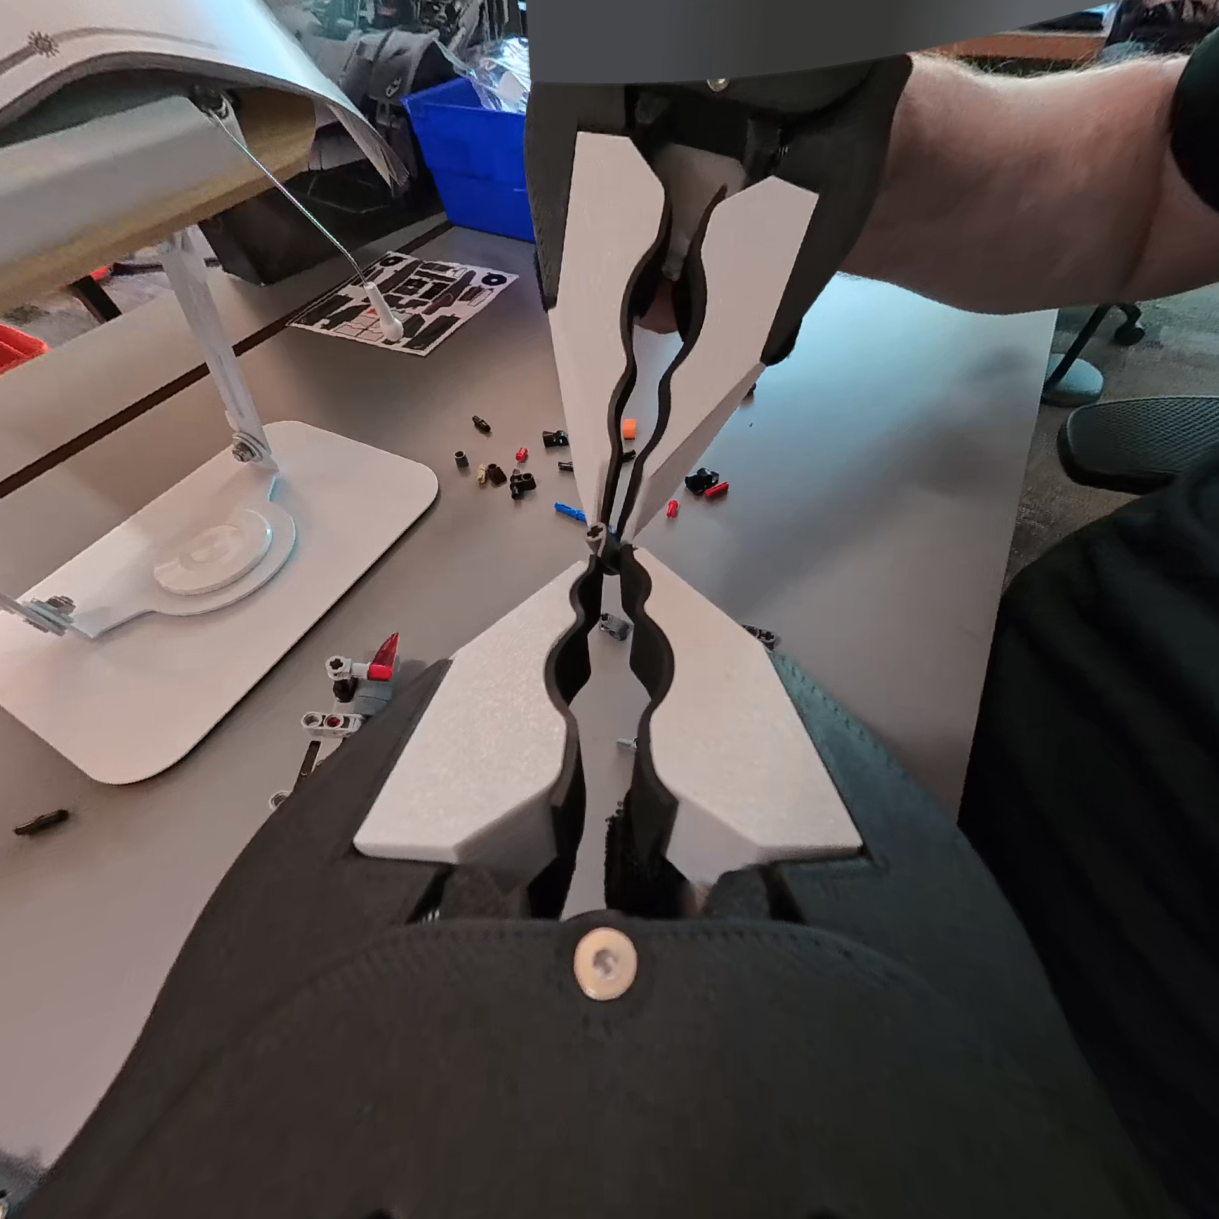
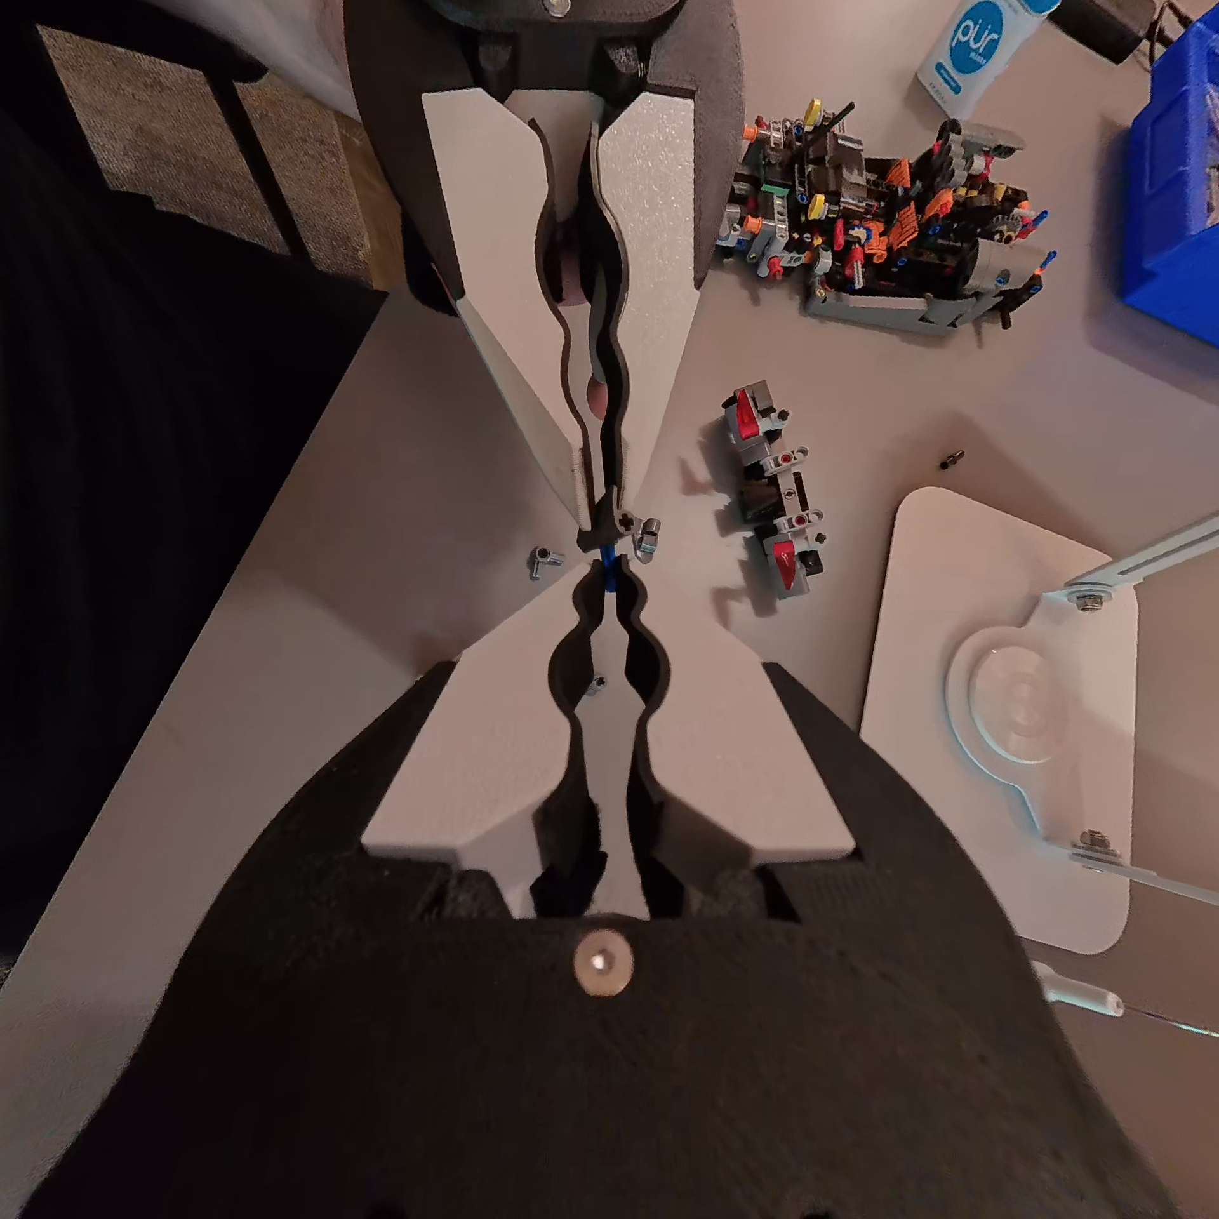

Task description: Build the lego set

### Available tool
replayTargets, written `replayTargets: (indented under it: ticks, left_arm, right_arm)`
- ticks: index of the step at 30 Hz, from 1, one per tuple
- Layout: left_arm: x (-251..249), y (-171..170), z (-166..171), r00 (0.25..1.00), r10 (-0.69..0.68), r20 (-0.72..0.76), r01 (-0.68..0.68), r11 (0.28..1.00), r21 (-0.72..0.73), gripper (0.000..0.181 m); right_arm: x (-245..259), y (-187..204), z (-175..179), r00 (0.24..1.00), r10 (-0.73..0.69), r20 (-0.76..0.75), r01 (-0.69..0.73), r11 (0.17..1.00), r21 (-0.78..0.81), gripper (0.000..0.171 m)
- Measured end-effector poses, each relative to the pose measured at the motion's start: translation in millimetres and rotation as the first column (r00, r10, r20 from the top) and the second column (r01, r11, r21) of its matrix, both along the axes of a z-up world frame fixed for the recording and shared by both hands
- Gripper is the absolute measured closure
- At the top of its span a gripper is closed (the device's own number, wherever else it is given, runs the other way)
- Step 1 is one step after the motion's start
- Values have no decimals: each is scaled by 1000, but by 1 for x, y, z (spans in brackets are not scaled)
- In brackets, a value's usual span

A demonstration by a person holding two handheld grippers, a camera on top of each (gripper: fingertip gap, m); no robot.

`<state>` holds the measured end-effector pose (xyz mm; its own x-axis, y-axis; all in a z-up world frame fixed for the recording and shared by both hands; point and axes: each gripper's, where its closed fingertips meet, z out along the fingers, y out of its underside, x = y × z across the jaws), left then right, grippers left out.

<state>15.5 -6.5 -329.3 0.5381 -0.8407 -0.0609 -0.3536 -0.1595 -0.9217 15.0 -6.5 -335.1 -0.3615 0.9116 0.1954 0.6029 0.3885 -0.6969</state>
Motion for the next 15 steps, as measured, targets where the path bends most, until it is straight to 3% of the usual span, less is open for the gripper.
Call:
replayTargets:
  ticks: [4,7,10,12,15]
  left_arm:
    - [2,0,5,1000,-4,-9,4,1000,10,179]
    - [4,6,6,1000,9,-17,-9,1000,23,181]
    - [1,11,-1,999,25,28,-24,1000,-18,181]
    - [-6,19,-26,998,63,-15,-64,998,-25,181]
    - [-15,32,-39,987,132,93,-123,988,-98,181]
  right_arm:
    - [0,-8,-2,999,27,22,-26,1000,-13,171]
    - [-9,-26,10,998,48,-43,-51,996,-76,171]
    - [-3,-8,0,999,-25,-20,23,998,-62,171]
    - [6,10,-17,996,-88,4,88,994,-71,171]
    - [18,19,-39,989,-143,32,146,984,-99,171]
